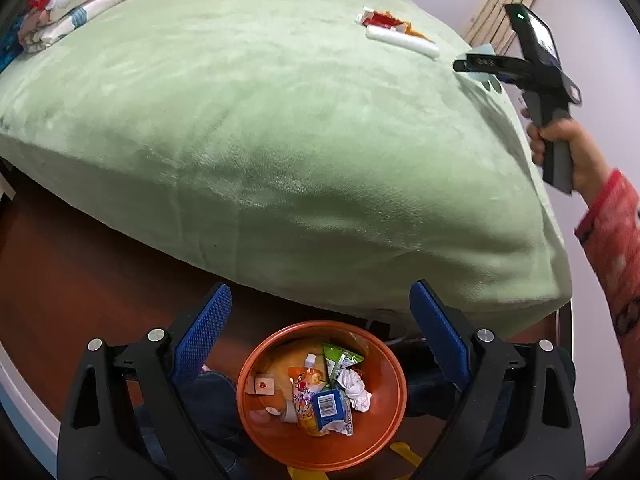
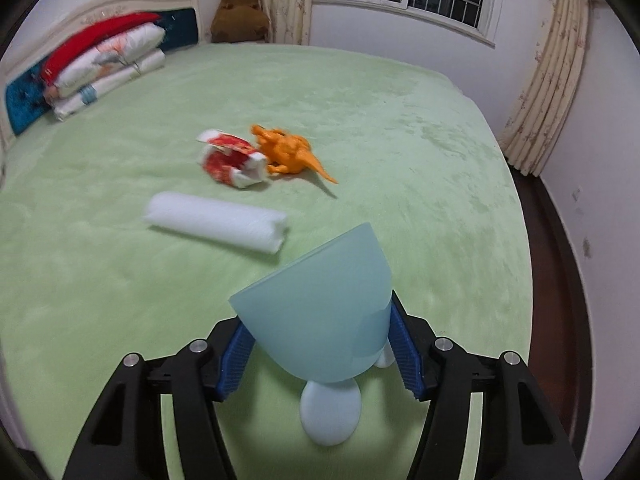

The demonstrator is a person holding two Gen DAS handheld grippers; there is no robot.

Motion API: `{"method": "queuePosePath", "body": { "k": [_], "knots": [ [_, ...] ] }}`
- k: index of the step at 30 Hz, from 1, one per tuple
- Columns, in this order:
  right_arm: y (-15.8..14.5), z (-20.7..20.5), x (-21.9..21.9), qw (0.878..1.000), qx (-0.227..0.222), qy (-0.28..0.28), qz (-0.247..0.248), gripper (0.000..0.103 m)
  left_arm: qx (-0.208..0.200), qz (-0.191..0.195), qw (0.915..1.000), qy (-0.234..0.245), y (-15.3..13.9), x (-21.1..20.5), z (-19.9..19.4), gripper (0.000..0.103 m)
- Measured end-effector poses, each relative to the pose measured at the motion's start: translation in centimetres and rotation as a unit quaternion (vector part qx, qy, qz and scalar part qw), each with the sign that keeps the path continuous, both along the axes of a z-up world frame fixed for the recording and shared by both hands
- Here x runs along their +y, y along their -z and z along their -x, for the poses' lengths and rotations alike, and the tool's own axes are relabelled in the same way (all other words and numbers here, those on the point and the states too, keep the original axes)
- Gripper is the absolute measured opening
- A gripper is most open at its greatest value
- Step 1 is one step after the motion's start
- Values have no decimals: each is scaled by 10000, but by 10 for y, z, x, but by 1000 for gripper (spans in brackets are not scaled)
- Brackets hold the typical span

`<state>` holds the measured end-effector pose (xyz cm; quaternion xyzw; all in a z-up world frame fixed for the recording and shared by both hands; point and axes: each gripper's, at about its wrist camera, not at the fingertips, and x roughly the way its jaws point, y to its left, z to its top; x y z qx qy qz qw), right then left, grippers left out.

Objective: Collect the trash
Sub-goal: 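Grasp the white foam tube with the left tool while the right tool holds the cup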

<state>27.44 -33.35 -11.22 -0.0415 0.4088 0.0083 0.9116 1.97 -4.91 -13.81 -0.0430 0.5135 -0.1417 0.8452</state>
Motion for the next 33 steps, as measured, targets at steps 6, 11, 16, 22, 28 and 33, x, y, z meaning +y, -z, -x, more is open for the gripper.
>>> {"method": "queuePosePath", "body": {
  "k": [6,11,16,22,28,33],
  "knots": [
    [-29,81,4,9971,-245,-346,-628,60,-286,-168,9993,194,-24,-10,-15,89],
    [-41,146,10,9920,-368,-651,-1017,60,-698,-479,9948,560,-48,-32,-58,89],
    [-57,190,6,9888,-611,-775,-1122,60,-943,-972,9792,1509,-63,-76,-132,89],
    [-68,204,-10,9844,-827,-798,-1333,60,-1272,-1536,9556,2170,-65,-130,-217,89],
    [-67,200,-32,9800,-886,-740,-1619,60,-1198,-2057,9319,2738,-39,-185,-274,88],
    [-62,196,-48,9781,-857,-654,-1780,60,-1076,-2123,9288,2839,-19,-213,-302,85]
  ]
}}
